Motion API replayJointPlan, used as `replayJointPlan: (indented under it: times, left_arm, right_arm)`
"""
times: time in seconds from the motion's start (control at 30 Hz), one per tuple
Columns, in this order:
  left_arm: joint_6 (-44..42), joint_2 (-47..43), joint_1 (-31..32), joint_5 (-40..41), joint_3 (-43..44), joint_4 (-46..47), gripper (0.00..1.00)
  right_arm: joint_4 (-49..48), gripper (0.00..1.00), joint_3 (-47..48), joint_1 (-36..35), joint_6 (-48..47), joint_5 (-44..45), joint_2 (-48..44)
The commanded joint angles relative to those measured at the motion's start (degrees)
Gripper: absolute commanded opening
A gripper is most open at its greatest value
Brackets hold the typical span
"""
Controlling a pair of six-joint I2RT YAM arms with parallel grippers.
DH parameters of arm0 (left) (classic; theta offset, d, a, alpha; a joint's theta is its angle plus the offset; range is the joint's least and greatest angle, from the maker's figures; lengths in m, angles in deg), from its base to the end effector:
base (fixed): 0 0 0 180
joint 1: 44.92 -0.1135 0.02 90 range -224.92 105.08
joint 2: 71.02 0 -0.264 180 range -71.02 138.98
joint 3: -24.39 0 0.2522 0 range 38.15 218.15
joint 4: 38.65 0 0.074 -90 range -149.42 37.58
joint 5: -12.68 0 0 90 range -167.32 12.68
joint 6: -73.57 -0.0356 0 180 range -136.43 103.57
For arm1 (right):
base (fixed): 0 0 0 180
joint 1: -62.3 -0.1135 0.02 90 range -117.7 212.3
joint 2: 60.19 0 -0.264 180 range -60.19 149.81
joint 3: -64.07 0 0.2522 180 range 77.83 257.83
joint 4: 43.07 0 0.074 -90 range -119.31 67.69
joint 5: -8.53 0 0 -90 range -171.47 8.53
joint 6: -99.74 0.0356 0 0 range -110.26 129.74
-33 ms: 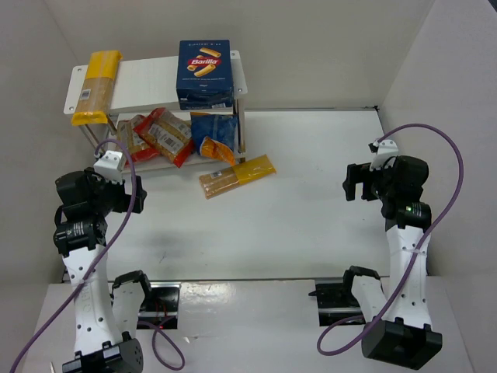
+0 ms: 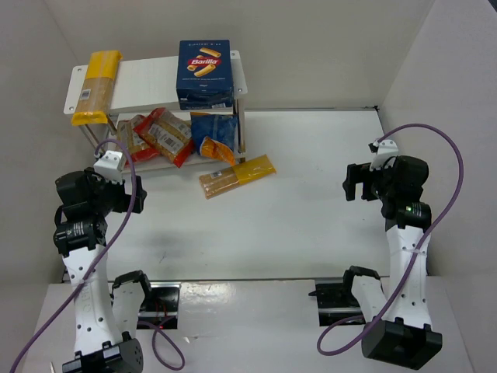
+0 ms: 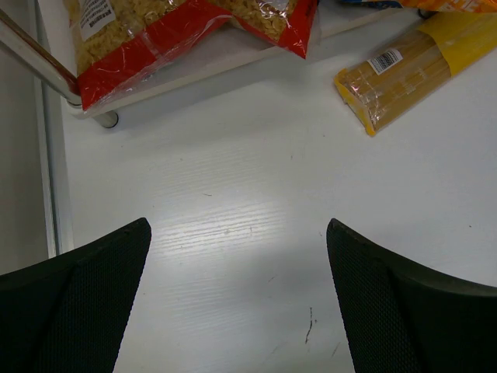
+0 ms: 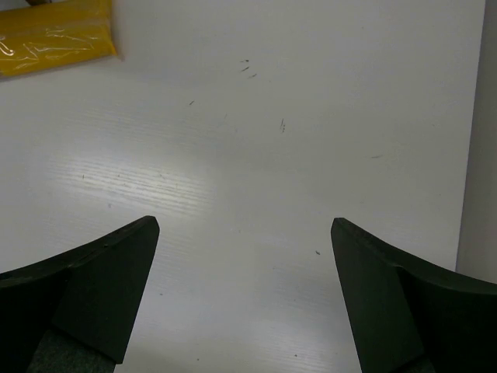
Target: Place and organize the pasta boxes and bags onto the shelf
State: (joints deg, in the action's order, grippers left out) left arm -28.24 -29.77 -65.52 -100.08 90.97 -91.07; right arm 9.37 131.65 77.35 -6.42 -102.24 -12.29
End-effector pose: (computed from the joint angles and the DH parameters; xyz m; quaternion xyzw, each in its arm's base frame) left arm 0.1402 0.0380 0.3468 0.0386 0.8417 -0.0189 0.5382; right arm 0.1681 -0.0321 0.3363 -0.0947 0.8626 0.0257 0.4964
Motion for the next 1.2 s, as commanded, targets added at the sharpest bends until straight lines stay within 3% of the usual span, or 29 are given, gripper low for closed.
replayJointPlan:
  times: [0.0, 0.27, 0.33, 0.4, 0.43, 0.53, 0.67, 0.83, 1.0, 1.17]
  left_arm:
    - [0.0, -0.7, -0.4, -0.4, -0.3, 2.2, 0.99]
    - [0.0, -0.7, -0.4, -0.4, -0.3, 2.2, 0.99]
    - [0.0, -0.7, -0.4, 0.1, -0.3, 2.2, 0.99]
    - [0.7, -0.7, -0.4, 1.1, -0.3, 2.7, 0.99]
    - [1.3, -1.3, -0.4, 1.8, -0.3, 2.7, 0.99]
    - [1.9, -3.2, -1.6, 3.0, -0.3, 3.3, 0.99]
    - [2.4, -5.1, -4.7, 3.5, -0.8, 3.3, 0.99]
    - [2.4, -8.0, -7.8, 3.5, -0.8, 3.8, 0.99]
    - [2.4, -8.6, -10.2, 3.5, -1.3, 3.8, 0.99]
    - [2.4, -8.0, -11.3, 3.0, -1.3, 3.8, 0.99]
  right_arm:
    - [-1.5, 1.00, -0.3, 0.4, -0.5, -1.8, -0.8]
    - [-0.2, 1.00, -0.3, -0.1, -2.8, -6.1, 0.5]
    - [2.0, 1.00, 0.9, -2.8, -7.3, -10.5, 1.9]
    - [2.5, 1.00, 2.7, -9.8, -8.9, -8.9, 6.6]
    - [2.5, 1.00, 3.2, -21.8, -8.9, -0.1, 8.8]
    - [3.2, 1.00, 5.8, -42.7, -8.5, 13.3, 19.7]
    - [6.1, 1.00, 12.9, -51.0, -14.3, 10.7, 33.9]
    - [0.6, 1.00, 17.7, -53.6, -21.1, 15.0, 45.2]
    - [-14.0, 1.00, 13.3, -54.7, -29.3, 23.1, 47.4]
    - [-22.3, 1.00, 10.3, -54.7, -35.9, 26.1, 48.5]
